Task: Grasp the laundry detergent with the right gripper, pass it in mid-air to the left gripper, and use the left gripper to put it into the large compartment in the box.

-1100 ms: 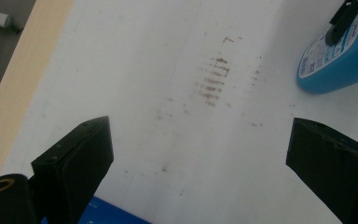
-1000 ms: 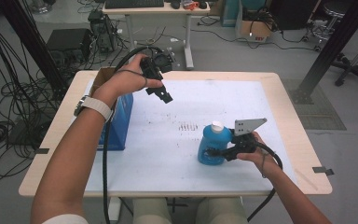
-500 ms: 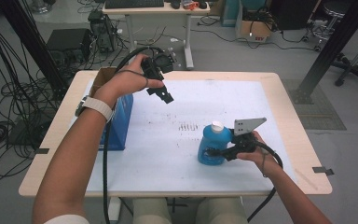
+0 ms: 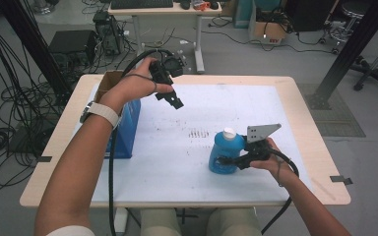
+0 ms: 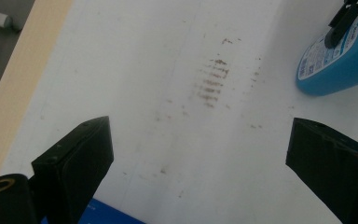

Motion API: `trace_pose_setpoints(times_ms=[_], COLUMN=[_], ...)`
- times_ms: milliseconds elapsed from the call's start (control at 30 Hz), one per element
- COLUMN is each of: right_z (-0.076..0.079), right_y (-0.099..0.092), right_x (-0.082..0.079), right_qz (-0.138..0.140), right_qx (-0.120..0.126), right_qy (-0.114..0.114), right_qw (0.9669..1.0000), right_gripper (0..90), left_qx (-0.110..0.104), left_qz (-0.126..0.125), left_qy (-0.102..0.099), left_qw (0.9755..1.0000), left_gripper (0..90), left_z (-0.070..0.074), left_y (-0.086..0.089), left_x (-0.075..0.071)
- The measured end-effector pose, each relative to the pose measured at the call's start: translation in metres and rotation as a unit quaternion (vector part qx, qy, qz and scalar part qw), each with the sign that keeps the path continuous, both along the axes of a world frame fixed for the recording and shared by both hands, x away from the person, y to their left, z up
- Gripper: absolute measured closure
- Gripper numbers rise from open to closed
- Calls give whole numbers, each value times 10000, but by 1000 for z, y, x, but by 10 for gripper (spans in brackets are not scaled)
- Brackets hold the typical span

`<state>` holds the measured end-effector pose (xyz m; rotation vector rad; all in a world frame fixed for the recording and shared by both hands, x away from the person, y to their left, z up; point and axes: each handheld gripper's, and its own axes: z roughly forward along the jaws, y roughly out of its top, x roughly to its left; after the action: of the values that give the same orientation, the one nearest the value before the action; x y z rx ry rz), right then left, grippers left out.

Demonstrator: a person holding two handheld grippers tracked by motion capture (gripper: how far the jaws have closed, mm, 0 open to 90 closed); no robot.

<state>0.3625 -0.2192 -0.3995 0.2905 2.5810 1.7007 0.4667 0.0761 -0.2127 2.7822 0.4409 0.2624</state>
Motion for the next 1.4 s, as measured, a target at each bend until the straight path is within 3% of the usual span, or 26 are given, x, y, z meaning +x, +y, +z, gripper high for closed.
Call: trace_pose_setpoints(times_ms=[1400], right_z=[1], right_y=[0], right_x=[2], right_qz=[48], right_qx=[-39], right_qy=[52], right_qw=[10000], right_gripper=[406], left_qx=[-40], left_qz=[33], left_qy=[-18], left_qw=[10000], left_gripper=[76], left_z=[0], left_y=[3], left_x=[0])
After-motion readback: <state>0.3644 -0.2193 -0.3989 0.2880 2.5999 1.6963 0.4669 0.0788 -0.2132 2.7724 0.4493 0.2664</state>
